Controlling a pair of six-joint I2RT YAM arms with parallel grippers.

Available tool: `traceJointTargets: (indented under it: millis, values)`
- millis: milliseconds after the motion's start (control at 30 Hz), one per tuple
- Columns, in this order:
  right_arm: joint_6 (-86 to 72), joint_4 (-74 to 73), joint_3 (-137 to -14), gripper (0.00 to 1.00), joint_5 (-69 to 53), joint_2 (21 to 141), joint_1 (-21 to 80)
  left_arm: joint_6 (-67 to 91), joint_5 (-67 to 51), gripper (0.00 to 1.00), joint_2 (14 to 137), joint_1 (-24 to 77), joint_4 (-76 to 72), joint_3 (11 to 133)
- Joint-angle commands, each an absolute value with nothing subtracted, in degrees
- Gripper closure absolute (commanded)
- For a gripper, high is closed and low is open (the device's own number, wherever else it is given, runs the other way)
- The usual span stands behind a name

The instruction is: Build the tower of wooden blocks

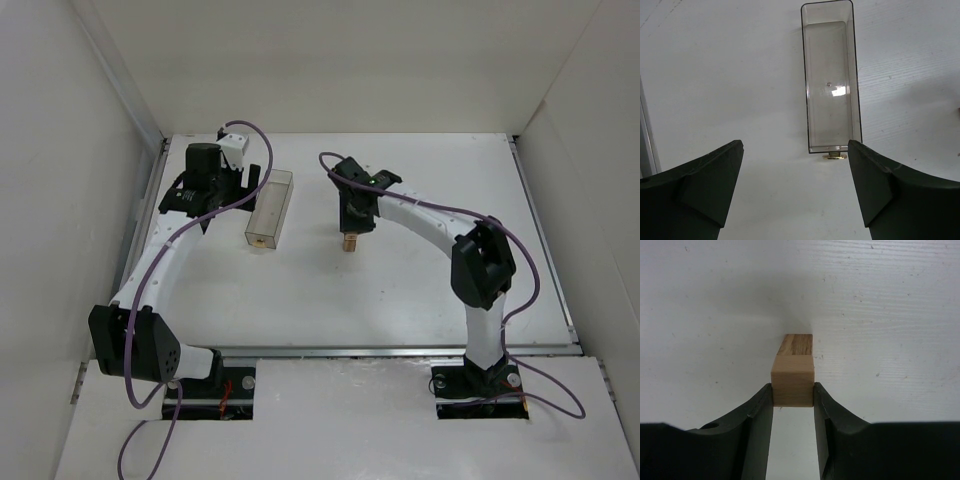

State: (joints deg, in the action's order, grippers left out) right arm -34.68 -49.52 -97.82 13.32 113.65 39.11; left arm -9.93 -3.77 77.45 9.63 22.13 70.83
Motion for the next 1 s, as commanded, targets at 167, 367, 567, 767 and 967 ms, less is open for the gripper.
traceJointTargets:
  millis: [167, 367, 567, 767, 967]
  values:
    - [-33.66, -50.63, -101.07, 0.95, 14.94, 113.91, 40.52, -9.05, -3.60, 0.16, 76.29, 9.67, 20.21, 70.05]
    - [-31.82, -51.68, -101.07, 0.95, 15.46, 114.43, 40.52, -9.05, -3.60, 0.16, 76.29, 9.67, 20.21, 70.05]
    - [-28.92, -52.20, -101.86, 0.92, 16.70, 113.91, 40.52, -9.05, -3.60, 0.16, 76.82, 9.67, 20.21, 70.05]
    - [-28.30, -52.73, -103.45, 0.92, 14.42, 114.43, 40.52, -9.05, -4.13, 0.16, 76.82, 9.67, 20.21, 70.05]
    - [-28.83, -51.50, -102.22, 0.92, 13.71, 114.43, 40.52, -9.05, -4.13, 0.16, 76.82, 9.67, 20.21, 70.05]
